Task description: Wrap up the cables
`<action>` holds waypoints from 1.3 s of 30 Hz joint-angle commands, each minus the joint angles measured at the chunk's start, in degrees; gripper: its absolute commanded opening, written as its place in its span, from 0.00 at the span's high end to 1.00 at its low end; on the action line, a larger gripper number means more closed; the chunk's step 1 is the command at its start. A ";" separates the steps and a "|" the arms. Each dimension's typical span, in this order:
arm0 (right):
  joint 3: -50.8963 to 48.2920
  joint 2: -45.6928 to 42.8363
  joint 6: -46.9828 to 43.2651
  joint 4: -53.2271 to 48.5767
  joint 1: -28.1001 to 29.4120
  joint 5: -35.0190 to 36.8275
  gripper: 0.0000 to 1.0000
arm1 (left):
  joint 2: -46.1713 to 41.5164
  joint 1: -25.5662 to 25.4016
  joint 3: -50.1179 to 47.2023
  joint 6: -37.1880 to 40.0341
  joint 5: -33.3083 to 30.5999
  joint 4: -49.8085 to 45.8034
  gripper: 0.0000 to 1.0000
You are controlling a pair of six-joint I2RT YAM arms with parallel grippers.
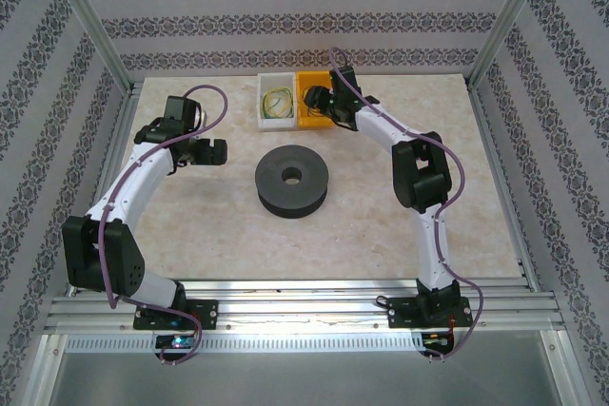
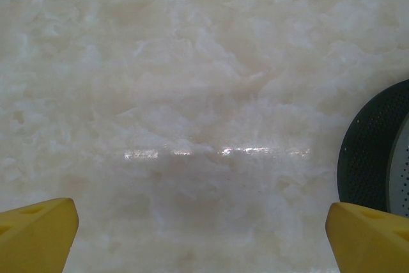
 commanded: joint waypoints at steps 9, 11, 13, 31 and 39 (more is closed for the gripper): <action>6.75 5.09 2.06 -2.93 0.52 2.36 0.37 | -0.99 -0.88 0.01 1.23 -0.94 -0.58 0.00; 6.71 4.93 1.93 -3.20 0.69 2.98 0.37 | -0.97 -0.83 -0.07 1.21 -0.98 -0.50 0.00; 6.83 4.99 1.84 -3.55 0.69 3.32 0.37 | -0.83 -0.85 -0.16 1.23 -0.98 -0.43 0.00; 5.96 4.86 2.09 -4.12 1.73 3.38 0.35 | -0.62 -0.84 -0.25 1.22 -0.86 -0.33 0.00; 5.88 4.84 2.19 -4.45 1.71 3.92 0.34 | -0.97 -0.90 -0.49 1.32 -1.13 -0.43 0.00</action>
